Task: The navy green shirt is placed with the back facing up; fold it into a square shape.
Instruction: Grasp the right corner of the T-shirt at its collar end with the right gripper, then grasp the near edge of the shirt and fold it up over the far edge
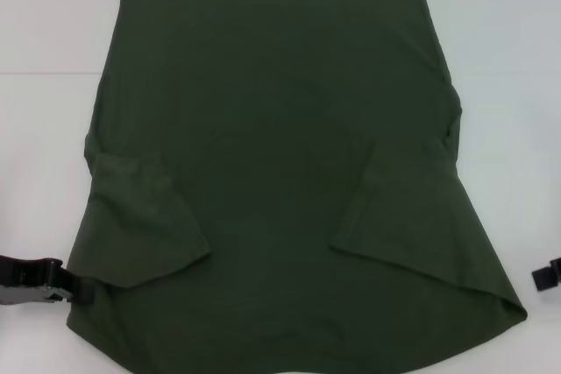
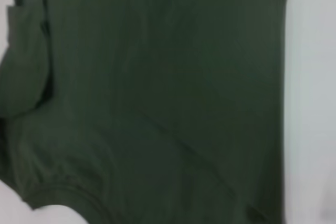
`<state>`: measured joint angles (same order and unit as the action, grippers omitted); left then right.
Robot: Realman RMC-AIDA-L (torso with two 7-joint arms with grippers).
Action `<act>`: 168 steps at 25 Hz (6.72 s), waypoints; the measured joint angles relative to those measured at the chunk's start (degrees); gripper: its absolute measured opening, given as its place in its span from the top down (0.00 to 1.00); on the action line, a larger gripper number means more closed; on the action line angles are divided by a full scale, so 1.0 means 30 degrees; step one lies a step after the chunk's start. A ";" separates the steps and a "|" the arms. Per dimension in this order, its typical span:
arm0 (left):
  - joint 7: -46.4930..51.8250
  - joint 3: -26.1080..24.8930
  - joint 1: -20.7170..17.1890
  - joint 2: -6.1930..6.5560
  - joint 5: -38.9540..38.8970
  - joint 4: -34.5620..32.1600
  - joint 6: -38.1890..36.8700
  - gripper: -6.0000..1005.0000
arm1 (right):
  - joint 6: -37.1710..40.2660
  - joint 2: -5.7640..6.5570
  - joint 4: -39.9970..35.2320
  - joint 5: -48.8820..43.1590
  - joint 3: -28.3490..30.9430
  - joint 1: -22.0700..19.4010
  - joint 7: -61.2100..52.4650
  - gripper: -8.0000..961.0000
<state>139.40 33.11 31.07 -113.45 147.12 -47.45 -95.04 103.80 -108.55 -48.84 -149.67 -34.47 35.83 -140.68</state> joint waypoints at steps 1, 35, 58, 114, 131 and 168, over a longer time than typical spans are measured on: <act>-0.0009 0.0001 0.0000 0.0001 0.0000 0.0000 -0.0001 0.98 | -0.0223 -0.0141 0.0071 -0.0223 -0.0140 0.0042 -0.0037 0.27; -0.0229 0.0007 -0.0015 -0.0165 -0.0028 0.0028 0.0070 0.98 | -0.3498 -0.1320 0.0904 -0.0561 -0.2914 0.0028 0.0052 0.29; -0.0426 0.0008 -0.0102 -0.0178 -0.0286 0.0027 0.0008 0.98 | -0.3667 -0.1527 0.0928 -0.0558 -0.3038 -0.0017 0.0255 0.32; -0.0530 0.0007 -0.0143 -0.0178 -0.0703 0.0056 0.0069 0.98 | -0.3762 -0.2438 0.1662 -0.0501 -0.3277 0.1092 0.0354 0.75; -0.0929 -0.0010 -0.0095 0.0916 -0.0715 0.1592 -0.2383 0.98 | 0.0770 -0.2225 0.1436 -0.0458 -0.3271 0.0994 0.2563 0.92; -0.5929 -0.6537 0.0906 0.0168 -0.8716 0.5122 0.3458 0.96 | -0.5085 -0.1420 0.4311 0.9864 0.3939 -0.1315 0.8342 0.92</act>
<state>121.61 13.50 33.79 -112.95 120.97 -32.08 -84.66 88.55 -112.81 -35.91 -120.08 -22.65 31.89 -115.65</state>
